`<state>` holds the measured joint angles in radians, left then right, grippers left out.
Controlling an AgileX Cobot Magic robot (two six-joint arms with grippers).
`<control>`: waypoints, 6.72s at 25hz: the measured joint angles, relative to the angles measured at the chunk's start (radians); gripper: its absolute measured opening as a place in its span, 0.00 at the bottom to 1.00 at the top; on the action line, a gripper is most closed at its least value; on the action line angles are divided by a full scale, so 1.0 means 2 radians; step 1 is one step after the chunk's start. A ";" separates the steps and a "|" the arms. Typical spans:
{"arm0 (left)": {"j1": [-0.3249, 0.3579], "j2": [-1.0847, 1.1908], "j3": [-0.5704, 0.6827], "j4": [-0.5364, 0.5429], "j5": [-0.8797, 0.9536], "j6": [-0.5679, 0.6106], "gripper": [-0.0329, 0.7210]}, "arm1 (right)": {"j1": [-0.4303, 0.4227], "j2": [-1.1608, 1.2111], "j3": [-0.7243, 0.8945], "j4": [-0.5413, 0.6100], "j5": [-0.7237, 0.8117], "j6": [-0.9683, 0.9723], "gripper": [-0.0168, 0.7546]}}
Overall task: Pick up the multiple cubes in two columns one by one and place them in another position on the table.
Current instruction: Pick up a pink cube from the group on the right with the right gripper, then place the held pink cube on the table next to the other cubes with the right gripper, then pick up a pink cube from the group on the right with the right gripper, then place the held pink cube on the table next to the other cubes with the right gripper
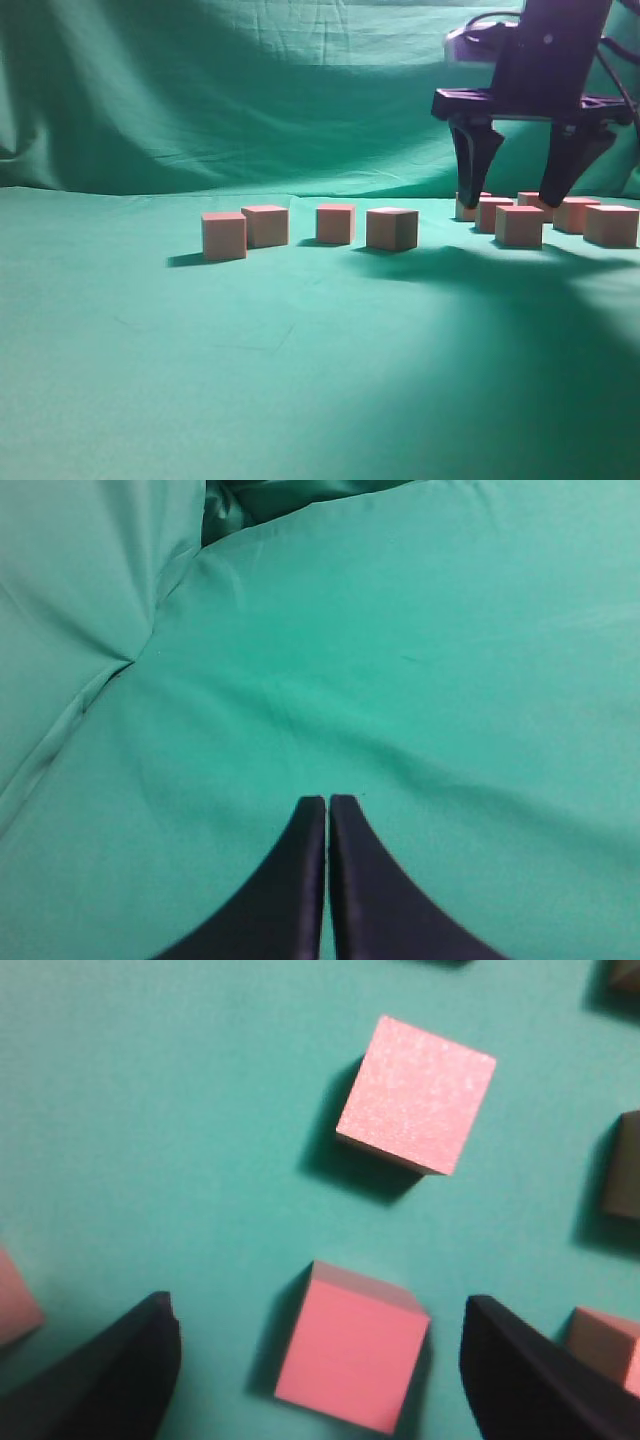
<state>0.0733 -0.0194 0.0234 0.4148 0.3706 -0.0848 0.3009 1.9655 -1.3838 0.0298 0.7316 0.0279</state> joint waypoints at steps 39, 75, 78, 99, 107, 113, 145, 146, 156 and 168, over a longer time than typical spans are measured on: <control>0.000 0.000 0.000 0.000 0.000 0.000 0.04 | 0.234 -0.007 -0.061 0.003 0.107 -0.060 0.35; 0.000 0.000 0.000 0.000 0.000 0.000 0.04 | 0.234 0.080 -0.202 0.019 0.192 -0.060 0.79; 0.000 0.000 0.000 0.000 0.000 0.000 0.04 | 0.234 0.080 -0.249 0.015 0.238 -0.061 0.82; 0.000 0.000 0.000 0.000 0.000 0.000 0.04 | 0.067 -0.127 -0.148 -0.070 0.258 -0.003 0.74; 0.000 0.000 0.000 0.000 0.000 0.000 0.04 | -0.062 -0.125 -0.038 -0.021 0.188 -0.001 0.75; 0.000 0.000 0.000 0.000 0.000 0.000 0.04 | -0.085 -0.087 -0.014 -0.018 0.105 -0.003 0.75; 0.000 0.000 0.000 0.000 0.000 0.000 0.04 | -0.046 -0.074 -0.011 0.025 0.116 -0.029 0.34; 0.000 0.000 0.000 0.000 0.000 0.000 0.04 | -0.027 -0.085 -0.011 0.027 0.121 -0.038 0.34; 0.000 0.000 0.000 0.000 0.000 0.000 0.04 | 0.173 -0.114 -0.001 0.032 0.117 -0.129 0.34; 0.000 0.000 0.000 0.000 0.000 0.000 0.04 | 0.219 -0.047 0.009 0.034 0.070 -0.181 0.34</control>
<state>0.0733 -0.0194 0.0234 0.4148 0.3706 -0.0848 0.7393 1.8722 -1.3653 0.0981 0.8714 -0.3346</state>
